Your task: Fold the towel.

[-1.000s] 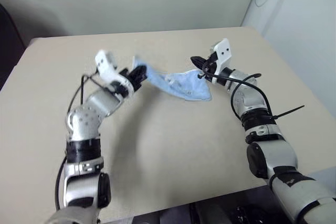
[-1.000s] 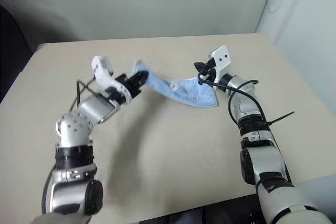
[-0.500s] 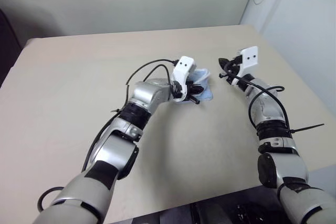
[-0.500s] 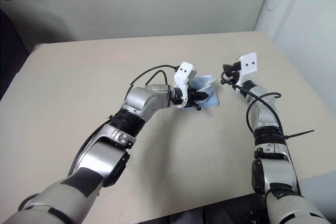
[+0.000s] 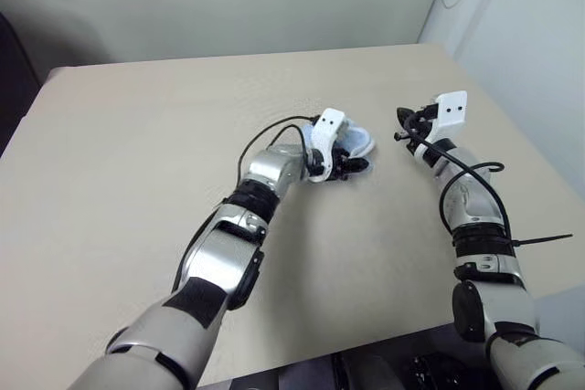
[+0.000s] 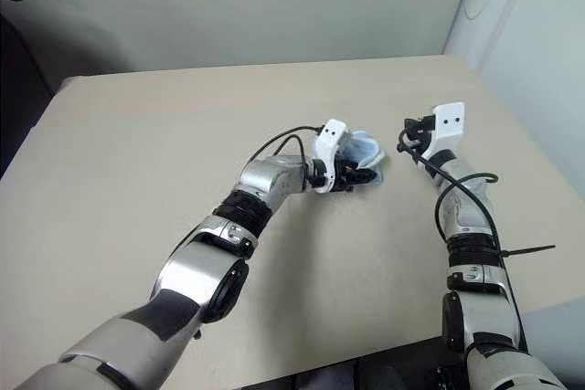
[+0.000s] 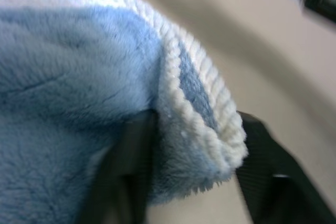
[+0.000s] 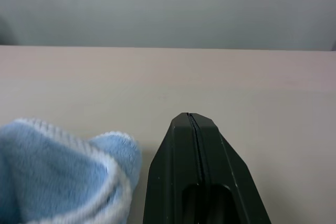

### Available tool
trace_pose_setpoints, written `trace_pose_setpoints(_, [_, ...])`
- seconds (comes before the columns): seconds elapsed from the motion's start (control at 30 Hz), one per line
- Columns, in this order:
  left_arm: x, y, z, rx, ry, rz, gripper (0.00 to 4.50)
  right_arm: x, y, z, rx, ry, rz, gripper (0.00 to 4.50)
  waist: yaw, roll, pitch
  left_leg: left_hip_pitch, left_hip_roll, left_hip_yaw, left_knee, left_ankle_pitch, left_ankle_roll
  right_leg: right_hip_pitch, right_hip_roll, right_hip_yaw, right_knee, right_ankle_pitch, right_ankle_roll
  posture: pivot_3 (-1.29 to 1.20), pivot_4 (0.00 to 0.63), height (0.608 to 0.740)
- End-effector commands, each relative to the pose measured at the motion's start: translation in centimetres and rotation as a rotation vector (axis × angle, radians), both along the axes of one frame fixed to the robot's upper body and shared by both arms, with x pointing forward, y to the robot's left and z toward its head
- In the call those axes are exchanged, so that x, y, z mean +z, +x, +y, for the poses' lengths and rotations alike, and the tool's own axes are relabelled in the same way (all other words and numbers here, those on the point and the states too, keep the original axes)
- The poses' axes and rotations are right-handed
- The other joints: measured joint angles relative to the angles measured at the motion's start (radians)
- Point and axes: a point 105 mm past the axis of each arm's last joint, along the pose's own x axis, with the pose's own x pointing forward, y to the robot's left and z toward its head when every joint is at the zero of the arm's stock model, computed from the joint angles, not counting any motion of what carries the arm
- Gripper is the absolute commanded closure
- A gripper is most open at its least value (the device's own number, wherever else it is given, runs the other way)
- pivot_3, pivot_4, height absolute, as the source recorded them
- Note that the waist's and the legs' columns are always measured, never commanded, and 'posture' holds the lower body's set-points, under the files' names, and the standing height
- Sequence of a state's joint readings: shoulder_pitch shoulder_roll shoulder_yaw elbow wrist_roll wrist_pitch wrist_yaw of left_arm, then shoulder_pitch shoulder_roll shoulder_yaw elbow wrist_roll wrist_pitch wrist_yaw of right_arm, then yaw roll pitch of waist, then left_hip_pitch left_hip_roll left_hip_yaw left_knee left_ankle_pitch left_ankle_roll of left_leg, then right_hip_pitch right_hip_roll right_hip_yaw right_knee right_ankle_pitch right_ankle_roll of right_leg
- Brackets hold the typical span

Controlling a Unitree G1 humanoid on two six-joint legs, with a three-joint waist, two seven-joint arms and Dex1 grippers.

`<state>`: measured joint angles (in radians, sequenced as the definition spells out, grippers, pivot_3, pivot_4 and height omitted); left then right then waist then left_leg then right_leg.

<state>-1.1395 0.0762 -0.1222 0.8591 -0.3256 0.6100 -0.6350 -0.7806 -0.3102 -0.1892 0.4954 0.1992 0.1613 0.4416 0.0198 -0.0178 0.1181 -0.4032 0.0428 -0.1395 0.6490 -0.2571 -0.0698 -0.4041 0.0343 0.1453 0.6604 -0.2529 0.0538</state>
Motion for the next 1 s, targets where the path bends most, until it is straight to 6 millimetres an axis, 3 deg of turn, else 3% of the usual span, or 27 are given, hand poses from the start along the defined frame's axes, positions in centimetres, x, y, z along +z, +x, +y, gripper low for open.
trace_pose_setpoints(0.03, [4.5, 0.0, 0.1, -0.015, -0.154, -0.062, 1.44, 2.0, 0.0, 0.9, 0.041, -0.040, -0.060, 4.50, 0.000, 0.000, 0.000, 0.000, 0.000, 0.000, 0.000, 0.000, 0.000, 0.000, 0.000, 0.000, 0.000, 0.000, 0.000, 0.00, 0.150, 0.740])
trace_pose_setpoints(0.2, [7.9, 0.6, 3.8, 0.095, -0.239, -0.200, 1.44, 2.8, -0.4, 2.1, 0.131, -0.068, -0.075, 4.50, -0.004, 0.000, 0.000, 0.000, -0.003, 0.001, 0.000, 0.001, 0.001, -0.001, -0.002, 0.001, 0.000, 0.000, 0.001, 0.00, 0.150, 0.740])
trace_pose_setpoints(0.27, [8.3, 0.8, 5.5, 0.146, -0.230, -0.274, 1.80, 3.2, -0.7, 2.8, 0.195, -0.062, -0.071, 4.50, -0.006, 0.000, 0.000, 0.000, -0.003, 0.001, 0.000, 0.001, 0.001, -0.001, -0.003, 0.001, 0.000, 0.000, 0.001, 0.00, 0.150, 0.740])
trace_pose_setpoints(0.4, [7.2, 0.9, 7.3, 0.177, -0.181, -0.322, 3.13, 3.3, -1.3, 4.5, 0.309, -0.091, -0.045, 4.50, -0.007, 0.000, 0.000, 0.000, -0.004, 0.001, 0.000, 0.001, 0.002, -0.001, -0.003, 0.001, 0.001, 0.000, 0.001, 0.00, 0.150, 0.740])
trace_pose_setpoints(0.53, [5.0, 1.2, 6.4, 0.152, -0.150, -0.297, 4.47, 1.1, -1.1, 6.3, 0.372, -0.099, 0.034, 4.50, -0.001, 0.000, 0.000, -0.002, -0.005, -0.002, 0.002, 0.002, 0.002, -0.001, -0.005, -0.001, 0.000, 0.000, 0.003, 0.00, 0.150, 0.740])
trace_pose_setpoints(0.63, [2.4, 1.5, 5.4, 0.134, -0.102, -0.242, 4.47, -2.5, 0.1, 6.9, 0.339, -0.144, 0.149, 4.50, 0.000, 0.000, 0.000, -0.002, -0.006, -0.002, 0.004, 0.002, 0.003, 0.000, -0.006, -0.002, 0.001, 0.001, 0.003, 0.00, 0.150, 0.740])
trace_pose_setpoints(0.8, [-2.9, 2.7, 6.2, 0.209, 0.129, -0.157, 4.47, -7.1, 1.5, 6.8, 0.238, -0.171, 0.291, 4.50, -0.002, 0.000, 0.000, -0.003, -0.007, -0.002, 0.004, 0.001, 0.006, -0.001, -0.008, -0.001, 0.001, 0.002, 0.005, 0.00, 0.150, 0.740])
trace_pose_setpoints(0.9, [-4.0, 3.1, 7.1, 0.251, 0.179, -0.152, 4.47, -7.7, 1.6, 6.9, 0.230, -0.180, 0.297, 4.50, -0.004, 0.000, 0.000, -0.003, -0.007, -0.003, 0.004, 0.002, 0.006, 0.000, -0.008, -0.002, 0.001, 0.002, 0.005, 0.00, 0.150, 0.740])
trace_pose_setpoints(1.0, [-2.6, 3.4, 7.2, 0.270, 0.071, -0.161, 4.47, -6.7, 1.7, 6.9, 0.244, -0.177, 0.242, 4.50, -0.005, 0.000, 0.000, 0.000, -0.007, -0.003, 0.004, 0.000, 0.009, 0.003, -0.008, -0.002, 0.001, 0.002, 0.004, 0.00, 0.150, 0.740])
